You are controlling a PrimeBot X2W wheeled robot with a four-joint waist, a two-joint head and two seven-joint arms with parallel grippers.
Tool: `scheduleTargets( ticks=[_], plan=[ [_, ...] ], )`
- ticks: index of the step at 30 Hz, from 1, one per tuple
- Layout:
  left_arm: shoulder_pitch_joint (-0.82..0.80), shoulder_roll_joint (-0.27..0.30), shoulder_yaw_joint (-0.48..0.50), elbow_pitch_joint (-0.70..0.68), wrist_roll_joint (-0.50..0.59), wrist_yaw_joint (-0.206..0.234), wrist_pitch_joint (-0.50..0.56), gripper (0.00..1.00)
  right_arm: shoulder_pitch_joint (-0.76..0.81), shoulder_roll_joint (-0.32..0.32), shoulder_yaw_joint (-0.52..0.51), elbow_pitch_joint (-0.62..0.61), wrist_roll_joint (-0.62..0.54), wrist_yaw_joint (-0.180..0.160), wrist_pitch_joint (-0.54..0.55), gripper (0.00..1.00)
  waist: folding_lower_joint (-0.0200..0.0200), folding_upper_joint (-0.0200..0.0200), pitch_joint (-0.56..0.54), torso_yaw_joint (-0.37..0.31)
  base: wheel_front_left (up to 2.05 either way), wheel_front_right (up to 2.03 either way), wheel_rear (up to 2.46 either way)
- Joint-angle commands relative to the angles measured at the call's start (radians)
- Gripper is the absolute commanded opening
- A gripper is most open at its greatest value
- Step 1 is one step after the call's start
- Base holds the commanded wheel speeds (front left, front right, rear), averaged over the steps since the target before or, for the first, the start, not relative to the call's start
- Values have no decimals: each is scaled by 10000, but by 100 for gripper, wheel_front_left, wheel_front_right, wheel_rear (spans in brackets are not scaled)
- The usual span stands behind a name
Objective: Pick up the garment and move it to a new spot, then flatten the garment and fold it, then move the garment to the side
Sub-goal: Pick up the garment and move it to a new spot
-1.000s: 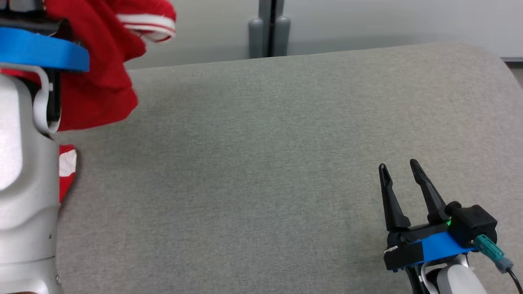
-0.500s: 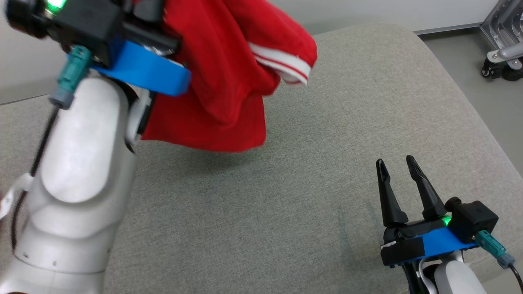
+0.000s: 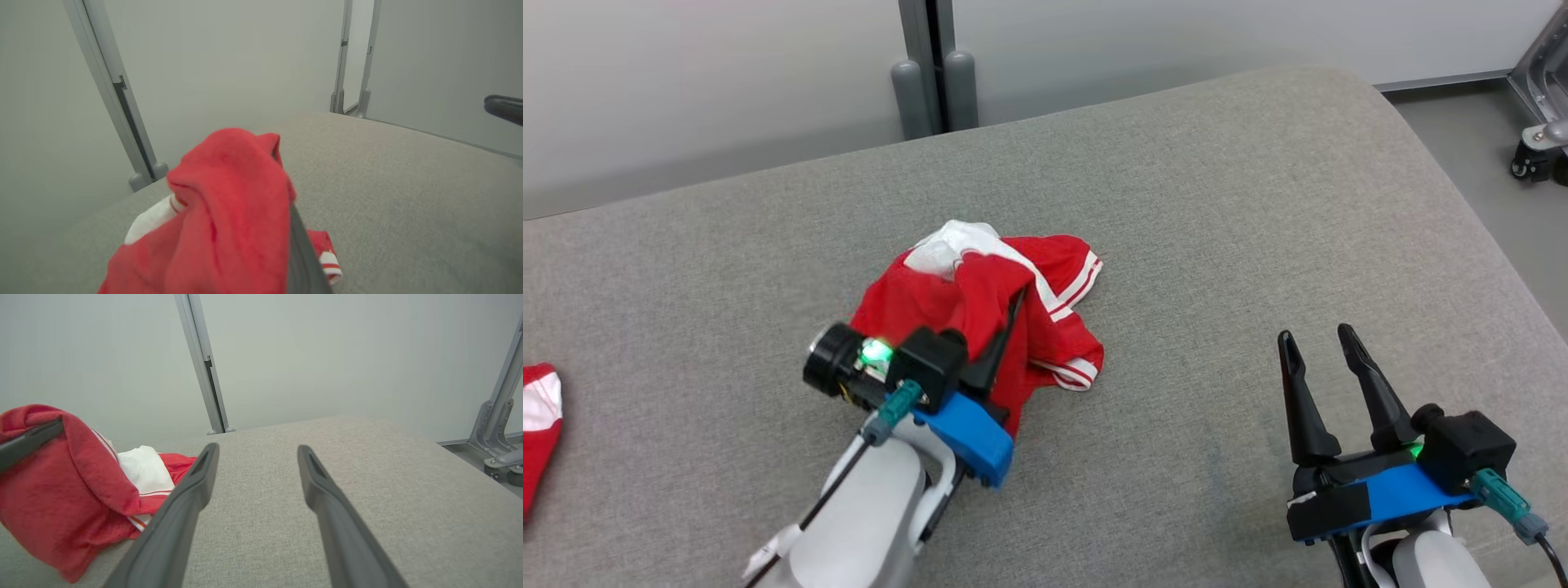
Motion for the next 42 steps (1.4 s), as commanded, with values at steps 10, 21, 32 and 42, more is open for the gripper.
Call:
scheduleTargets(
  ticks=[10, 21, 32, 42],
  plan=[
    [1397, -358, -200, 69, -337, 279, -75, 100, 238, -5, -96, 189, -115, 5, -31, 100, 0, 1, -198, 554, 0, 0, 0],
    [2675, -120, 1297, -2425, 33, 1008, -73, 100, 456, -6, -218, 314, -143, 5, -31, 100, 0, 1, -705, 1312, 0, 0, 0],
    [3856, -148, 3229, -3920, 335, 1463, -70, 100, 666, -6, -388, 334, -286, 5, -31, 100, 0, 1, -995, 1945, 0, 0, 0],
    [4951, -283, 4798, -4336, 785, 1632, -70, 100, 876, -6, -483, 357, -344, 5, -31, 100, 0, 1, -1230, 2170, 0, 0, 0]
  ],
)
